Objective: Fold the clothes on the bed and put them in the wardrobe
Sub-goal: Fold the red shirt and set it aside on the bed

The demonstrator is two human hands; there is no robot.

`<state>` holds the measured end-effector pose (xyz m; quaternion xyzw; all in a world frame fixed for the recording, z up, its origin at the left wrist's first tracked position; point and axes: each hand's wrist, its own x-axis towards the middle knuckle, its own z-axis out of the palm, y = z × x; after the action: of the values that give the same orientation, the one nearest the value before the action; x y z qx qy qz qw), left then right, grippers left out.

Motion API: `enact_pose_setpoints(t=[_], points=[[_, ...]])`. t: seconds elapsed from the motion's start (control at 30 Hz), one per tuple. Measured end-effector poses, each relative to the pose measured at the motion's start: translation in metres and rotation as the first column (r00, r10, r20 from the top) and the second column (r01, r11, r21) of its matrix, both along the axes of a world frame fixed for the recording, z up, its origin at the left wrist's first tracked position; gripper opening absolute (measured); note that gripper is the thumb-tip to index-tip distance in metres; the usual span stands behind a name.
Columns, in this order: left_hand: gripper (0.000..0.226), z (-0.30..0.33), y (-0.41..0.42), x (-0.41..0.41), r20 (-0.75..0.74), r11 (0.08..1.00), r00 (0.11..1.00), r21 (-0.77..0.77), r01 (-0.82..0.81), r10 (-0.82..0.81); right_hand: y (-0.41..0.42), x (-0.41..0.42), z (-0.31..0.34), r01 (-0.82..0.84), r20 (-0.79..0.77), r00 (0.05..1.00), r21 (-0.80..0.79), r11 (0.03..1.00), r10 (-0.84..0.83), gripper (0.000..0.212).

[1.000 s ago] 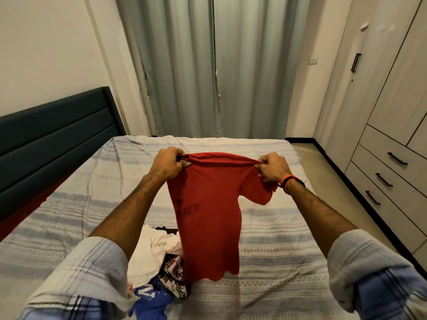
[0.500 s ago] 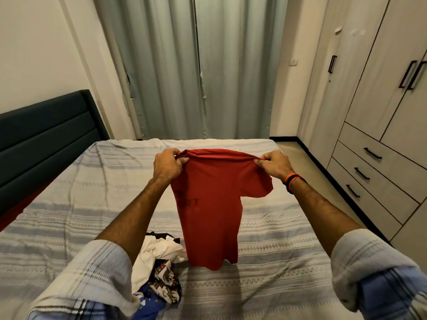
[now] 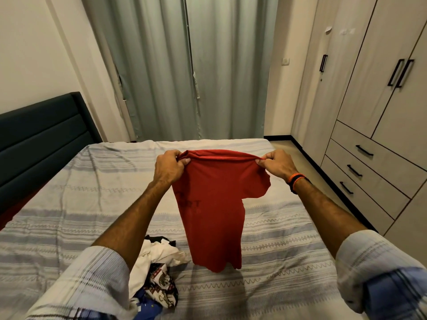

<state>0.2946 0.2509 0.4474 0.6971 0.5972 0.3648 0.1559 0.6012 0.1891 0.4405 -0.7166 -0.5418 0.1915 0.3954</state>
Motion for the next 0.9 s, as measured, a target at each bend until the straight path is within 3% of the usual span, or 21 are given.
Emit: enact_pose_setpoints(t=[0.23,0.33,0.5,0.6,0.77,0.9], points=[[0.025,0.004,0.015,0.0,0.059,0.994,0.994,0.075,0.082,-0.087,0.006,0.015,0.004,0.024,-0.25,0.968,0.156,0.987,0.016,0.017],[0.022,0.004,0.029,0.005,0.04,0.996,0.996,0.031,0.085,-0.086,0.019,0.017,0.003,0.033,-0.278,0.961,0.149,0.988,0.01,0.021],[0.025,-0.016,0.068,0.018,-0.105,0.985,0.993,-0.168,0.035,-0.053,0.061,0.023,-0.023,0.017,-0.132,0.991,-0.137,0.99,-0.035,0.025],[0.026,-0.025,0.091,0.032,-0.132,0.986,0.991,-0.166,-0.019,-0.003,0.093,0.026,-0.029,0.035,0.013,0.999,-0.18,0.983,-0.033,0.028],[0.024,-0.002,0.128,0.047,0.016,0.998,0.998,-0.002,-0.064,0.064,0.135,0.029,-0.004,0.084,-0.044,0.996,0.098,0.992,-0.08,0.017],[0.02,0.031,0.136,0.049,0.183,0.977,0.983,0.208,-0.052,0.014,0.151,0.034,0.027,0.041,-0.086,0.996,0.376,0.926,-0.009,0.02]])
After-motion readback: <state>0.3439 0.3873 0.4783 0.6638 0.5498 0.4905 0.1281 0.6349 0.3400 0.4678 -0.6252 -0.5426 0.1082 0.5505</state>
